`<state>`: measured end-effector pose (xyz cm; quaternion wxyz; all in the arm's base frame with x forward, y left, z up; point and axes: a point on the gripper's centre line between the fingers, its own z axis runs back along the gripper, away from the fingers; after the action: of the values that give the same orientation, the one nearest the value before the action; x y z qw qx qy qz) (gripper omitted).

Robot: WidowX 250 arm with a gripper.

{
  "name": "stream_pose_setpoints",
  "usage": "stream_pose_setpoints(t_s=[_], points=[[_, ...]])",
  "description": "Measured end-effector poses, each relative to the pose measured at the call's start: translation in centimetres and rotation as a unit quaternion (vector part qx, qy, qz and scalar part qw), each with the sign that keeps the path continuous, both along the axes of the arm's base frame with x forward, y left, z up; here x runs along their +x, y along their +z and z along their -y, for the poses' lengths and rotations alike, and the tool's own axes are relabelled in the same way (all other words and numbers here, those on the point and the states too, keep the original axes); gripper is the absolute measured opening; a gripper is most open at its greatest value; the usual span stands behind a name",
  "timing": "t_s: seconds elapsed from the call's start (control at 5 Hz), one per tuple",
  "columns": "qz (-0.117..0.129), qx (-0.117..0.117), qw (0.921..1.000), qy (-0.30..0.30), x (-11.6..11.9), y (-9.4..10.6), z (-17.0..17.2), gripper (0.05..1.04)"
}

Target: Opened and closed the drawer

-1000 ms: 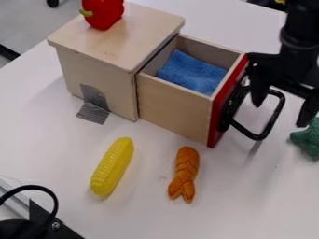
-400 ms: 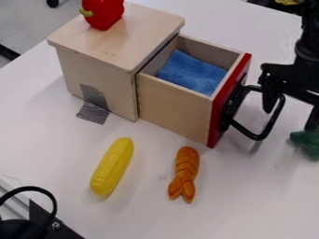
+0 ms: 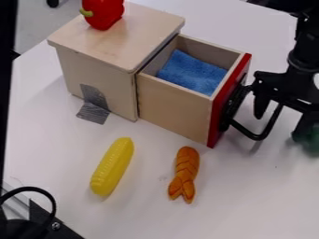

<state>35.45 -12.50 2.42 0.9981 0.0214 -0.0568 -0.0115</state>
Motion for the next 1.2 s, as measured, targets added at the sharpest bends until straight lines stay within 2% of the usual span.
stream_pose_setpoints(t_s=[0.4,0.6,0.8,1.0,1.2], points=[[-0.012,0.006,0.9998,0.011,-0.5,-0.5,-0.9,0.371],[-0.018,0.007,0.9997,0.014,-1.0,-0.6,-1.3,0.169],[-0.019,0.007,0.9996,0.018,-1.4,-0.2,-1.9,0.126],[-0.021,0.009,0.9994,0.027,-2.0,0.1,-3.2,0.122],[-0.026,0.011,0.9979,0.058,-2.2,0.1,-6.0,0.122]])
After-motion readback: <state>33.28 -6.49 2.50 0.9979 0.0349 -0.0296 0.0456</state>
